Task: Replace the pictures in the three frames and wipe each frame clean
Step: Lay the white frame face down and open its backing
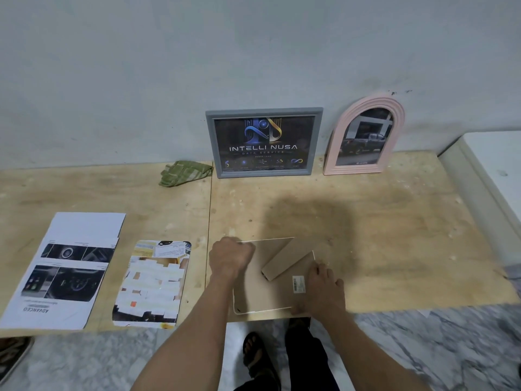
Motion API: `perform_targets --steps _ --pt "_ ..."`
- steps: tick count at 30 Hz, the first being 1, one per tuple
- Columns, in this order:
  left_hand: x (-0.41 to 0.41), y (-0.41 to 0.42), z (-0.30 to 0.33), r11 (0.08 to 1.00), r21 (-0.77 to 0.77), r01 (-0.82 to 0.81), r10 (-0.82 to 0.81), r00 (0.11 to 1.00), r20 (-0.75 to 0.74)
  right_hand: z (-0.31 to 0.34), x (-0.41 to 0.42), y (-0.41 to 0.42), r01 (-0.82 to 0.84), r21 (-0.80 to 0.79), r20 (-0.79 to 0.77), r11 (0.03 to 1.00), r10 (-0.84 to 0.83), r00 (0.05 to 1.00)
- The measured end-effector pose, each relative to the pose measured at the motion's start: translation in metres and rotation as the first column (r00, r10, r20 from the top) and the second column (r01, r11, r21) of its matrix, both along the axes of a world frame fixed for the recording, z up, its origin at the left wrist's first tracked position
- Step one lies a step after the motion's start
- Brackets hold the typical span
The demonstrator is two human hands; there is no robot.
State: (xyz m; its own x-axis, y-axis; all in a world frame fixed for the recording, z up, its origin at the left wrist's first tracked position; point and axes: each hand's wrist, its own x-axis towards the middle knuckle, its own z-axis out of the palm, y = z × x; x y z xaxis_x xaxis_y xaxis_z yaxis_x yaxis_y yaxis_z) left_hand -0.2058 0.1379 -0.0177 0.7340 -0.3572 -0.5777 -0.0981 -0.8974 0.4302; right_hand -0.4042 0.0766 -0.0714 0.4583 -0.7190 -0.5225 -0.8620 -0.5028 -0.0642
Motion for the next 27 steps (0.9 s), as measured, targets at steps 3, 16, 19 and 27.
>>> perform_targets --steps 3,16,19,27 --pt "-0.001 0.002 0.007 0.999 -0.023 -0.042 0.041 0.997 -0.063 -0.002 -0.001 0.001 0.003 -0.013 0.010 1.000 -0.003 1.000" --pt "0.006 0.012 -0.001 0.988 -0.057 -0.142 0.133 0.981 -0.140 0.004 0.002 0.001 -0.013 0.005 -0.009 1.000 0.013 1.000" --pt "0.009 0.013 0.001 0.989 -0.068 -0.131 0.117 0.977 -0.180 0.003 0.002 0.001 -0.018 0.014 -0.005 1.000 0.018 1.000" --pt "0.010 0.017 -0.010 0.988 -0.056 -0.141 0.131 0.980 -0.151 0.000 0.000 0.000 -0.019 0.005 -0.003 1.000 0.019 1.000"
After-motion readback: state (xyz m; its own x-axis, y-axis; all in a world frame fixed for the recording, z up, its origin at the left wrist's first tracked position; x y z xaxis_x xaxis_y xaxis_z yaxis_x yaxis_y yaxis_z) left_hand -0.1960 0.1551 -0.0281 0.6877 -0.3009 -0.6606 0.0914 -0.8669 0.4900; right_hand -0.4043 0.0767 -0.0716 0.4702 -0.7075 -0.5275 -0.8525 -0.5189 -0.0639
